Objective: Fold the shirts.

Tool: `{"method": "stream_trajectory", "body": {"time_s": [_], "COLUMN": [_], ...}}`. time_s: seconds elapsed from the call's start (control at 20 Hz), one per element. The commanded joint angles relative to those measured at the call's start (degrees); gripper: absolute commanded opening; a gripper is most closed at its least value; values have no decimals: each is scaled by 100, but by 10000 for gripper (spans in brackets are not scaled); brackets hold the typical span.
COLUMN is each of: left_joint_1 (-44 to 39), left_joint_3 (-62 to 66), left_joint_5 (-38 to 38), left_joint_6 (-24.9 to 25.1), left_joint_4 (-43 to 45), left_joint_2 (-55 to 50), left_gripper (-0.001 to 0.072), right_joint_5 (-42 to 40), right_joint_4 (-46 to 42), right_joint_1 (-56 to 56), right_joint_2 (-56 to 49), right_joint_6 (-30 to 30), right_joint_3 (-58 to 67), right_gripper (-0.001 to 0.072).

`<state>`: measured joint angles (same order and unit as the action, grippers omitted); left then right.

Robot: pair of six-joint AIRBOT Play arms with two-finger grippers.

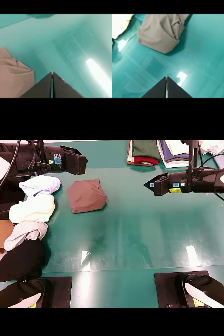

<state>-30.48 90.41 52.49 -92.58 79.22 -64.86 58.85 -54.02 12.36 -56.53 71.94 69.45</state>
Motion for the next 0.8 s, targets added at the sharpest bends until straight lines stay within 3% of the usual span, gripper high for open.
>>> {"method": "stream_trajectory", "body": {"time_s": [0.0,0.35,0.4,0.45,0.5,0.65,0.75], "left_joint_1": [0,2,2,39,116,415,553], "left_joint_3": [0,0,0,0,0,0,0], "left_joint_5": [-2,-157,-168,-131,-50,385,542], "left_joint_6": [0,9,0,-87,-267,-485,-511], "left_joint_4": [2,195,509,726,791,787,785], "left_joint_2": [0,-22,-70,-149,-271,-837,-1384], "left_gripper": [35,37,241,553,639,641,641], "right_joint_5": [0,-68,-83,-87,-83,-807,-654], "right_joint_4": [-2,4,7,9,7,61,190], "right_joint_1": [0,0,0,0,0,-2,-107], "right_joint_2": [-11,22,22,22,22,24,24], "right_joint_6": [0,2,2,2,2,7,11], "right_joint_3": [-13,-354,-352,-348,-348,-345,-254], "right_gripper": [16,17,16,16,17,17,17]}}
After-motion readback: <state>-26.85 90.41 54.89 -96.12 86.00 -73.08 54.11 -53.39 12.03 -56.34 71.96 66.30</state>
